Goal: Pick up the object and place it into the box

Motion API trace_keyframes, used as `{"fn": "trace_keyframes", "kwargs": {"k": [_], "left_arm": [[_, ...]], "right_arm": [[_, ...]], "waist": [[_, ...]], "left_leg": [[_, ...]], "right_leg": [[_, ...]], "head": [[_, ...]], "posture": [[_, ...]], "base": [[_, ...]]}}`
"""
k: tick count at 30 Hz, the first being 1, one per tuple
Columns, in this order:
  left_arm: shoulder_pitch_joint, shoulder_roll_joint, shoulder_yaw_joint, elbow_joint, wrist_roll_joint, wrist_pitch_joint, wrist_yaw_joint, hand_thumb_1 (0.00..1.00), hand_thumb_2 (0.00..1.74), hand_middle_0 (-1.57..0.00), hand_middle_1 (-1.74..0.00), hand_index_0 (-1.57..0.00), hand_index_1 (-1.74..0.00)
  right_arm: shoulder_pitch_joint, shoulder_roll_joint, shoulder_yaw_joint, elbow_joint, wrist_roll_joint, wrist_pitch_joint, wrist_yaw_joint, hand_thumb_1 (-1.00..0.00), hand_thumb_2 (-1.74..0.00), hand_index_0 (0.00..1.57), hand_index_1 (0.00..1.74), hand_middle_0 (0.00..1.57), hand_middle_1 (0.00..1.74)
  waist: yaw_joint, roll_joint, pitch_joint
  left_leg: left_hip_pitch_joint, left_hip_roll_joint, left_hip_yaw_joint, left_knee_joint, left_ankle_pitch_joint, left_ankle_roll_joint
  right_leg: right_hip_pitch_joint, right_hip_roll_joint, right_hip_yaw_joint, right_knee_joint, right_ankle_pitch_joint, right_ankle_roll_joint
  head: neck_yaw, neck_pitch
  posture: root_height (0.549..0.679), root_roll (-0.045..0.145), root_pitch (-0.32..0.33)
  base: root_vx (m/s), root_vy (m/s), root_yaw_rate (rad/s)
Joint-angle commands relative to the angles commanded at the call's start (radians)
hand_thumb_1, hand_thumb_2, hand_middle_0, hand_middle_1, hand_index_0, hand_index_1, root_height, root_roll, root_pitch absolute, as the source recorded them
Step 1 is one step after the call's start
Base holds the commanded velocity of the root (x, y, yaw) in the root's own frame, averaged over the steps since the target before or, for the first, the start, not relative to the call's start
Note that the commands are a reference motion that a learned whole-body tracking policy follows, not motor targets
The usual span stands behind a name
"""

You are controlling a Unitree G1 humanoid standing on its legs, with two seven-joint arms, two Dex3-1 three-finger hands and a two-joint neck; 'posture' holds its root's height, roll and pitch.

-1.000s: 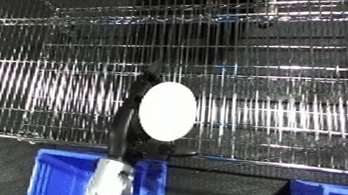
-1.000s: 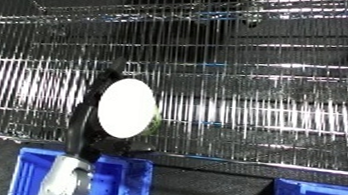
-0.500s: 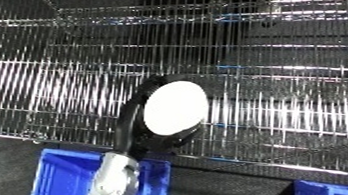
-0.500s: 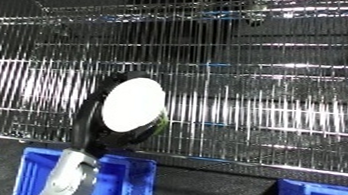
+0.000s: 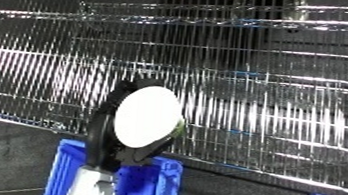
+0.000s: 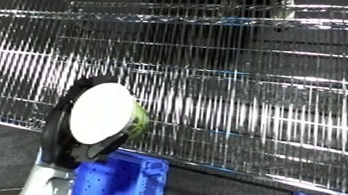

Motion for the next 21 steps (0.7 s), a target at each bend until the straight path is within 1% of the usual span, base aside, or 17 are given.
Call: {"fn": "trace_keyframes", "kwargs": {"k": [1, 2, 3, 6, 7, 8, 10, 11, 13, 15, 16, 18, 19, 21], "left_arm": [[0.030, 0.004, 0.013, -0.035, 0.011, -0.002, -0.002, 0.80, 1.39, -1.26, -1.39, -1.26, -1.39], [0.089, 0.015, 0.036, -0.091, 0.040, 0.002, -0.009, 0.80, 1.39, -1.26, -1.39, -1.26, -1.39], [0.089, 0.015, 0.036, -0.091, 0.040, 0.002, -0.009, 0.80, 1.39, -1.26, -1.39, -1.26, -1.39], [0.171, 0.032, 0.069, -0.134, 0.076, -0.001, -0.012, 0.80, 1.39, -1.26, -1.39, -1.26, -1.39], [0.197, 0.038, 0.082, -0.138, 0.081, -0.007, -0.007, 0.80, 1.39, -1.26, -1.39, -1.26, -1.39], [0.221, 0.045, 0.096, -0.137, 0.083, -0.014, 0.004, 0.80, 1.39, -1.26, -1.39, -1.26, -1.39], [0.269, 0.057, 0.126, -0.126, 0.083, -0.025, 0.045, 0.80, 1.39, -1.26, -1.39, -1.26, -1.39], [0.290, 0.062, 0.140, -0.110, 0.078, -0.030, 0.070, 0.80, 1.39, -1.26, -1.39, -1.26, -1.39], [0.331, 0.062, 0.163, -0.056, 0.056, -0.049, 0.112, 0.80, 1.39, -1.26, -1.39, -1.26, -1.39], [0.368, 0.044, 0.175, 0.025, 0.028, -0.082, 0.124, 0.80, 1.39, -1.26, -1.39, -1.26, -1.39], [0.383, 0.028, 0.175, 0.067, 0.019, -0.099, 0.124, 0.80, 1.39, -1.26, -1.39, -1.26, -1.39], [0.401, -0.007, 0.171, 0.142, 0.009, -0.123, 0.121, 0.80, 1.39, -1.26, -1.39, -1.26, -1.39], [0.403, -0.023, 0.169, 0.177, 0.003, -0.129, 0.121, 0.80, 1.39, -1.26, -1.39, -1.26, -1.39], [0.401, -0.050, 0.170, 0.247, -0.030, -0.132, 0.112, 0.80, 1.39, -1.26, -1.39, -1.26, -1.39]], "right_arm": [[0.008, 0.001, -0.009, 0.006, 0.007, -0.005, 0.003, 0.00, 0.00, 0.00, 0.00, 0.00, 0.00], [0.018, 0.004, -0.026, 0.019, 0.016, -0.006, 0.009, 0.00, 0.00, 0.00, 0.00, 0.00, 0.00], [0.018, 0.004, -0.026, 0.019, 0.016, -0.006, 0.009, 0.00, 0.00, 0.00, 0.00, 0.00, 0.00], [0.026, 0.004, -0.045, 0.039, 0.027, -0.002, 0.017, 0.00, 0.00, 0.00, 0.00, 0.00, 0.00], [0.028, 0.001, -0.051, 0.045, 0.030, 0.000, 0.020, 0.00, 0.00, 0.00, 0.00, 0.00, 0.00], [0.031, -0.001, -0.058, 0.050, 0.034, 0.002, 0.024, 0.00, 0.00, 0.00, 0.00, 0.00, 0.00], [0.038, -0.006, -0.070, 0.057, 0.041, 0.010, 0.029, 0.00, 0.00, 0.00, 0.00, 0.00, 0.00], [0.041, -0.006, -0.073, 0.059, 0.048, 0.016, 0.027, 0.00, 0.00, 0.00, 0.00, 0.00, 0.00], [0.050, -0.001, -0.083, 0.065, 0.072, 0.029, 0.016, 0.00, 0.00, 0.00, 0.00, 0.00, 0.00], [0.060, 0.004, -0.103, 0.079, 0.096, 0.037, 0.008, 0.00, 0.00, 0.00, 0.00, 0.00, 0.00], [0.065, 0.006, -0.116, 0.089, 0.104, 0.039, 0.010, 0.00, 0.00, 0.00, 0.00, 0.00, 0.00], [0.072, 0.004, -0.134, 0.107, 0.108, 0.043, 0.022, 0.00, 0.00, 0.00, 0.00, 0.00, 0.00], [0.075, 0.003, -0.137, 0.114, 0.108, 0.046, 0.027, 0.00, 0.00, 0.00, 0.00, 0.00, 0.00], [0.082, -0.001, -0.137, 0.126, 0.105, 0.053, 0.037, 0.00, 0.00, 0.00, 0.00, 0.00, 0.00]], "waist": [[0.011, 0.003, 0.000], [0.032, 0.008, 0.000], [0.032, 0.008, 0.000], [0.061, 0.014, 0.000], [0.069, 0.016, 0.000], [0.076, 0.018, 0.000], [0.090, 0.020, 0.000], [0.097, 0.019, 0.000], [0.109, 0.019, 0.000], [0.117, 0.020, 0.000], [0.119, 0.021, 0.000], [0.122, 0.018, 0.000], [0.122, 0.014, 0.000], [0.122, 0.007, 0.000]], "left_leg": [[0.001, -0.005, -0.004, -0.002, 0.000, 0.0007], [0.003, -0.014, -0.012, -0.009, 0.004, 0.0011], [0.003, -0.014, -0.012, -0.009, 0.004, 0.0011], [0.009, -0.023, -0.023, -0.023, 0.013, -0.0005], [0.011, -0.026, -0.027, -0.028, 0.016, -0.0012], [0.014, -0.028, -0.030, -0.032, 0.018, -0.0016], [0.020, -0.033, -0.036, -0.043, 0.024, -0.0024], [0.026, -0.033, -0.040, -0.054, 0.030, -0.0038], [0.043, -0.033, -0.050, -0.079, 0.048, -0.0099], [0.064, -0.030, -0.060, -0.104, 0.066, -0.0177], [0.073, -0.030, -0.064, -0.112, 0.071, -0.0197], [0.087, -0.029, -0.068, -0.122, 0.076, -0.0195], [0.093, -0.028, -0.069, -0.128, 0.078, -0.0184], [0.104, -0.023, -0.069, -0.141, 0.082, -0.0177]], "right_leg": [[0.003, -0.0025, -0.006, 0.001, -0.002, -0.0007], [0.012, -0.0063, -0.018, 0.001, -0.007, -0.0029], [0.012, -0.0063, -0.018, 0.001, -0.007, -0.0029], [0.026, -0.0119, -0.036, 0.002, -0.016, -0.0078], [0.032, -0.0135, -0.041, 0.002, -0.019, -0.0097], [0.038, -0.0147, -0.045, 0.001, -0.022, -0.0110], [0.049, -0.0170, -0.053, -0.003, -0.024, -0.0116], [0.057, -0.0187, -0.057, -0.005, -0.027, -0.0118], [0.077, -0.0228, -0.065, -0.003, -0.035, -0.0126], [0.104, -0.0282, -0.072, -0.001, -0.048, -0.0161], [0.116, -0.0305, -0.074, -0.001, -0.052, -0.0182], [0.135, -0.0334, -0.078, -0.008, -0.057, -0.0228], [0.142, -0.0330, -0.080, -0.012, -0.057, -0.0251], [0.154, -0.0296, -0.082, -0.022, -0.059, -0.0294]], "head": [[0.018, -0.003], [0.043, -0.010], [0.043, -0.010], [0.053, -0.036], [0.050, -0.048], [0.044, -0.073], [0.015, -0.186], [-0.017, -0.292], [-0.064, -0.371], [-0.100, -0.391], [-0.132, -0.398], [-0.179, -0.416], [-0.212, -0.430], [-0.261, -0.437]], "posture": [[0.642, 0.030, 0.118], [0.643, 0.032, 0.117], [0.643, 0.032, 0.117], [0.644, 0.033, 0.114], [0.644, 0.034, 0.113], [0.644, 0.034, 0.112], [0.645, 0.035, 0.111], [0.646, 0.035, 0.109], [0.646, 0.035, 0.099], [0.646, 0.036, 0.085], [0.647, 0.037, 0.078], [0.648, 0.038, 0.070], [0.648, 0.039, 0.068], [0.649, 0.039, 0.065]], "base": [[0.005, -0.047, 0.256], [0.003, -0.040, 0.226], [0.003, -0.040, 0.226], [0.002, -0.018, 0.199], [0.001, 0.007, 0.180], [-0.002, 0.006, 0.187], [-0.014, -0.014, 0.227], [-0.014, -0.042, 0.247], [0.020, -0.027, 0.237], [0.072, 0.003, 0.217], [0.090, 0.025, 0.192], [0.065, 0.009, 0.161], [0.041, 0.000, 0.089], [0.033, 0.005, 0.040]]}}
